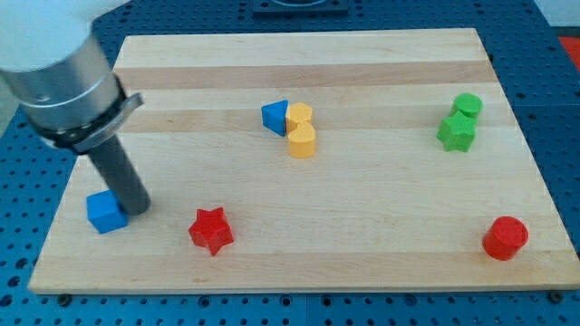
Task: Push the red star towards the red circle
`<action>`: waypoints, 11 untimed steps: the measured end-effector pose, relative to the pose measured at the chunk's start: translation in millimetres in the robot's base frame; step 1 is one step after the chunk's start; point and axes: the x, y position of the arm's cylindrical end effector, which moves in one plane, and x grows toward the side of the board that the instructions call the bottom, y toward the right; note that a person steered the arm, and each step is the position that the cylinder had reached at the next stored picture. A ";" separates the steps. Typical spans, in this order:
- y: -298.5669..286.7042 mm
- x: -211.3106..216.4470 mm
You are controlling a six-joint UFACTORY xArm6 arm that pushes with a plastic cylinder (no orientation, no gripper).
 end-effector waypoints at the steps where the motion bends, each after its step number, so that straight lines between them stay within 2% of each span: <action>1: -5.7 30.1; 2: 32.9 40.2; 3: 110.2 38.8; 4: 217.1 31.4; 5: 282.3 28.6; 8: 268.1 27.0; 11: 287.8 -12.5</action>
